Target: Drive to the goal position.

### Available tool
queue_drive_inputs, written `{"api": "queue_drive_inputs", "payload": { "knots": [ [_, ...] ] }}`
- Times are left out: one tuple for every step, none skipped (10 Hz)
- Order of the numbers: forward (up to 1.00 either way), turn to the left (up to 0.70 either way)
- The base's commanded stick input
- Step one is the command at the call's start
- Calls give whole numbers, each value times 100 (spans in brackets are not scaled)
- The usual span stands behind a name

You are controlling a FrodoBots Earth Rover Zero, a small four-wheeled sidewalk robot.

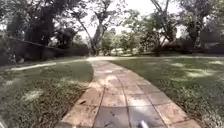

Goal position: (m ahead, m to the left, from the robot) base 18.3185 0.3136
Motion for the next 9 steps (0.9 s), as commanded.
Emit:
{"api": "queue_drive_inputs", "payload": {
  "knots": [
    [70,0],
    [70,0],
    [70,0],
    [70,0],
    [70,0],
    [70,0],
    [70,0],
    [70,0],
    [70,0]
  ]
}}
